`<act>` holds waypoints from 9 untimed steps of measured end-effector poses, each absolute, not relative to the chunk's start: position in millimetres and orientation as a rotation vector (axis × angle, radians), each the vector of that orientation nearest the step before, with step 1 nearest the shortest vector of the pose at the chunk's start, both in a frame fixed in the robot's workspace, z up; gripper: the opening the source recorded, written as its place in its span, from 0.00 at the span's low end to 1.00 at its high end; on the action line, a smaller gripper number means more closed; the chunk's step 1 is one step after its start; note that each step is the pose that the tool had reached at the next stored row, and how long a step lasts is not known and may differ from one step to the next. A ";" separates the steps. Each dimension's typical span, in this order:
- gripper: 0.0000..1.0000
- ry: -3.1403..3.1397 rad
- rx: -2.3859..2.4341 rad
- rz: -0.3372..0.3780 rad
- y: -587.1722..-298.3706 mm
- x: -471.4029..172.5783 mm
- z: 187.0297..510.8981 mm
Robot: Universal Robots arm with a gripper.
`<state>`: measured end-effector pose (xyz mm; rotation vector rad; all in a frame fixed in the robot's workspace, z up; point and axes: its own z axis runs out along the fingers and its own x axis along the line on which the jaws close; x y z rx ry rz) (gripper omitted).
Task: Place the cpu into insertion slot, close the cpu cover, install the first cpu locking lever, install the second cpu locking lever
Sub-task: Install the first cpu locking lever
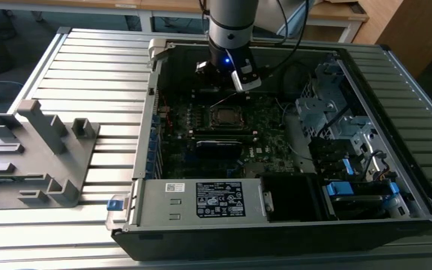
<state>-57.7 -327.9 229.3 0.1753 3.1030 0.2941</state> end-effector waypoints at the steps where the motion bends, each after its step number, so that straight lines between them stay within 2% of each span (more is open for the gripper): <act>1: 0.11 3.103 0.175 0.294 -327.6 -57.6 229.3; 9: 0.11 3.104 0.175 0.294 -327.4 -52.2 227.9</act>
